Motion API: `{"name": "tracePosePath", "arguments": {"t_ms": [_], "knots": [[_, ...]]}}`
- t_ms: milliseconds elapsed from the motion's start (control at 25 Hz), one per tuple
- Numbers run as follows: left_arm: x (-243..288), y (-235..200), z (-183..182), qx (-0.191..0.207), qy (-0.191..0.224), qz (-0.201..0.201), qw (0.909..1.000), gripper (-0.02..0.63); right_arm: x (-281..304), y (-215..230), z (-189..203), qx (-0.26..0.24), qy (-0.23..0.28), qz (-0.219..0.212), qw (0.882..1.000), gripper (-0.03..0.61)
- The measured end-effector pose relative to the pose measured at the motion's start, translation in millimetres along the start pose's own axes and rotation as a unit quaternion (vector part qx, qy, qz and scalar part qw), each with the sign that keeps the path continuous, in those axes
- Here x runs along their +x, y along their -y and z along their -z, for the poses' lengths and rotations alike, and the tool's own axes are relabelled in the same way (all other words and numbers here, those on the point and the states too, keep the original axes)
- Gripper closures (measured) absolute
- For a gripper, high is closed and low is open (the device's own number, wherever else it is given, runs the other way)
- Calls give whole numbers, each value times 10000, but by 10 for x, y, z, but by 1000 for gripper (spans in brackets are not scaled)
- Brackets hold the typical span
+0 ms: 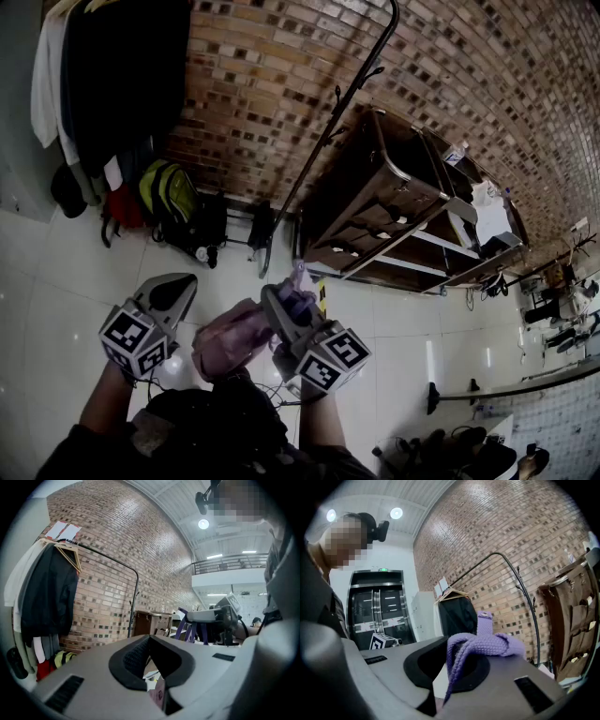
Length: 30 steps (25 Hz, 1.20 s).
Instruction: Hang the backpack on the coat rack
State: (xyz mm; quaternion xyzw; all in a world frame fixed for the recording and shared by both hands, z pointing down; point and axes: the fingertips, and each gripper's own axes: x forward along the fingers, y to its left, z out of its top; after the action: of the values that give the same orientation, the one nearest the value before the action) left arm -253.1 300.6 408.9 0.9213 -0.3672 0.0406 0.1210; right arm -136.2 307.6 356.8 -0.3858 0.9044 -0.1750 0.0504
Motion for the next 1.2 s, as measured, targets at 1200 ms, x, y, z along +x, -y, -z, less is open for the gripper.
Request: {"name": "tracePosePath", "arguments": {"t_ms": [1200], "knots": [[3348,-1238,-692,114,65,-299,9995,600,1620,3002,-1109,-601,-269,-881,9939,572]]}}
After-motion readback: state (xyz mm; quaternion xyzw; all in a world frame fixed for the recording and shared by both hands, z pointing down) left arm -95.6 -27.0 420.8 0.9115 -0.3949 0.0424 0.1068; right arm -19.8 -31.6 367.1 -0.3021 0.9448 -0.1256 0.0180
